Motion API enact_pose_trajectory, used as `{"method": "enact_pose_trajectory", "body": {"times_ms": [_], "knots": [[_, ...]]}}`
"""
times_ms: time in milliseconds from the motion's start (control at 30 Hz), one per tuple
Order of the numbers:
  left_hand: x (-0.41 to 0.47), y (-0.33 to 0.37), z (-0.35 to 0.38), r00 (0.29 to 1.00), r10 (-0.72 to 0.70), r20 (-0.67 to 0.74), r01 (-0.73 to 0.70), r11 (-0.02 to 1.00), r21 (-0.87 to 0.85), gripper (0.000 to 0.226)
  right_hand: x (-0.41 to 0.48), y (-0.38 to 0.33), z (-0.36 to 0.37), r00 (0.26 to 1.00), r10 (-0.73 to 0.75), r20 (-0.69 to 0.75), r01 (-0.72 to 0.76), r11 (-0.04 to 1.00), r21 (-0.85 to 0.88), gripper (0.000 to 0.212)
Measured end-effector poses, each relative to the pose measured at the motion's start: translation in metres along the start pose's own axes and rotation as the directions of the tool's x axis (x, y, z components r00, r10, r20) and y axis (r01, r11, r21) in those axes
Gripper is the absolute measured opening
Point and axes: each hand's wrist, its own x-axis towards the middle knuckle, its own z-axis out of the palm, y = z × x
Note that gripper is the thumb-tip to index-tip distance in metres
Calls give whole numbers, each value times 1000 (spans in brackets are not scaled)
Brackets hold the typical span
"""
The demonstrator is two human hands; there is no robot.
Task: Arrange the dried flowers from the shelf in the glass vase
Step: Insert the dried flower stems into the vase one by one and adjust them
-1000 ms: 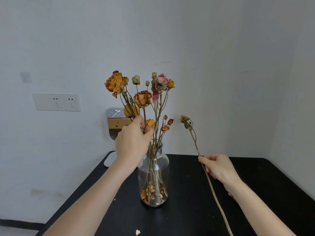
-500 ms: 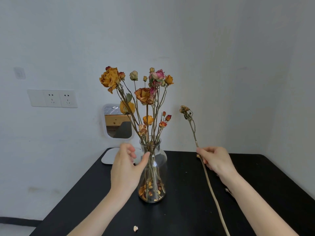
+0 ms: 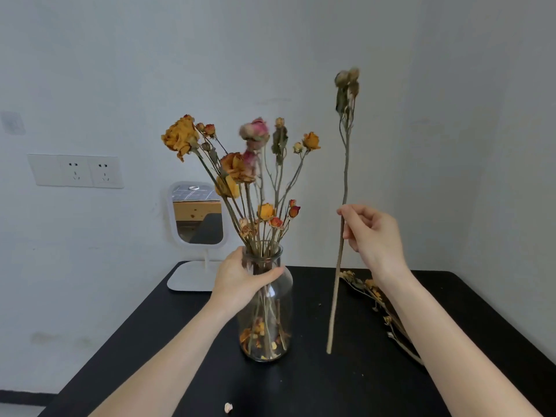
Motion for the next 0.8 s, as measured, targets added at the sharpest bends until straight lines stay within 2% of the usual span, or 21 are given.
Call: {"method": "enact_pose_trajectory", "body": {"times_ms": [400, 533, 800], "knots": [[3, 1, 0, 973, -36, 230, 77, 982, -172, 51, 3, -43, -5, 967, -241, -87, 248, 965, 81, 20], [3, 3, 4, 977, -20, 214, 61, 980, -189, 59, 5, -52, -2, 940, -319, -123, 330, 940, 83, 20], [6, -2, 12, 984, -43, 176, 75, 982, -176, 57, 8, -66, 5, 879, -447, -167, 463, 884, 65, 23]]}}
